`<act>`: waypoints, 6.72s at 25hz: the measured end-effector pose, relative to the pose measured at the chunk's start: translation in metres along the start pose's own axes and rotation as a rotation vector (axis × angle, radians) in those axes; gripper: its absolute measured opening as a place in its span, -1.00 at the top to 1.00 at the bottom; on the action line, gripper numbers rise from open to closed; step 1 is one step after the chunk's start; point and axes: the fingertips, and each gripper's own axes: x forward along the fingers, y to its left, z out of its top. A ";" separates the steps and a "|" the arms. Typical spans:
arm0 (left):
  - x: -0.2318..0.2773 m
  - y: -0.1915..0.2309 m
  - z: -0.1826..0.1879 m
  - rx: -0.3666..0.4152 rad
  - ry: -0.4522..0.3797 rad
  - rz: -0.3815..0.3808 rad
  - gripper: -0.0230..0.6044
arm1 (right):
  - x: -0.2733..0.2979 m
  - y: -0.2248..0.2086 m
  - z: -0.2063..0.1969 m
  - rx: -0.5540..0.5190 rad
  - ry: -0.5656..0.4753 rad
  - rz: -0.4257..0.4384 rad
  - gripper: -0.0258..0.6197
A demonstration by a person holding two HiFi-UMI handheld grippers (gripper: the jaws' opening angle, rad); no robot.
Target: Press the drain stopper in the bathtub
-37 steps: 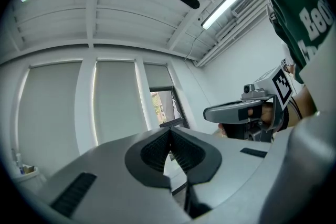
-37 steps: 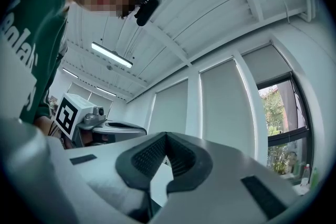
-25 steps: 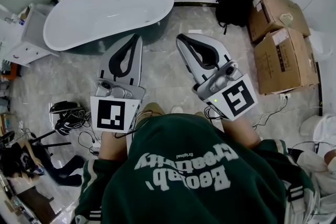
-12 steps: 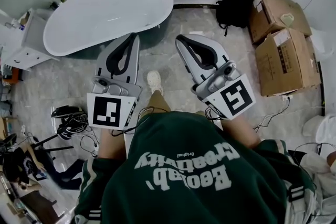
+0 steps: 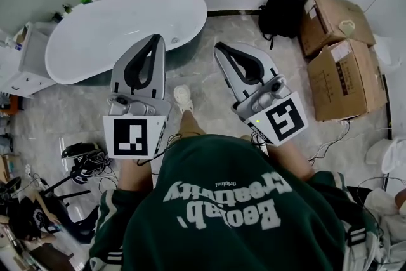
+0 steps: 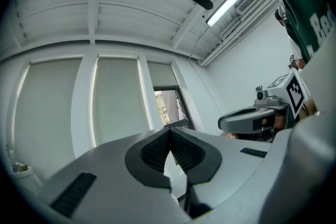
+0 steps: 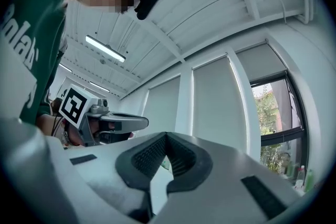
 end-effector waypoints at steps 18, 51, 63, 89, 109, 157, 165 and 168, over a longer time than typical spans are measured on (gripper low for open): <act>0.157 0.132 -0.056 -0.062 0.006 -0.096 0.91 | 0.172 -0.096 -0.049 0.024 0.027 -0.053 0.88; 0.330 0.324 -0.164 -0.085 0.076 -0.126 0.91 | 0.407 -0.190 -0.148 0.033 0.185 -0.070 0.88; 0.336 0.343 -0.173 -0.100 0.093 -0.073 0.90 | 0.439 -0.195 -0.140 -0.006 0.130 0.025 0.88; 0.448 0.432 -0.223 -0.086 0.232 0.384 0.91 | 0.600 -0.288 -0.198 0.073 0.081 0.604 0.88; 0.482 0.407 -0.244 -0.059 0.327 0.546 0.91 | 0.609 -0.345 -0.237 0.154 0.096 0.761 0.88; 0.350 0.270 -0.710 -0.384 0.686 0.495 0.91 | 0.520 -0.205 -0.687 0.284 0.442 0.788 0.88; 0.358 0.252 -0.802 -0.456 0.826 0.481 0.91 | 0.518 -0.193 -0.757 0.262 0.457 0.911 0.88; 0.357 0.238 -0.844 -0.498 0.870 0.467 0.91 | 0.519 -0.184 -0.782 0.256 0.472 0.951 0.88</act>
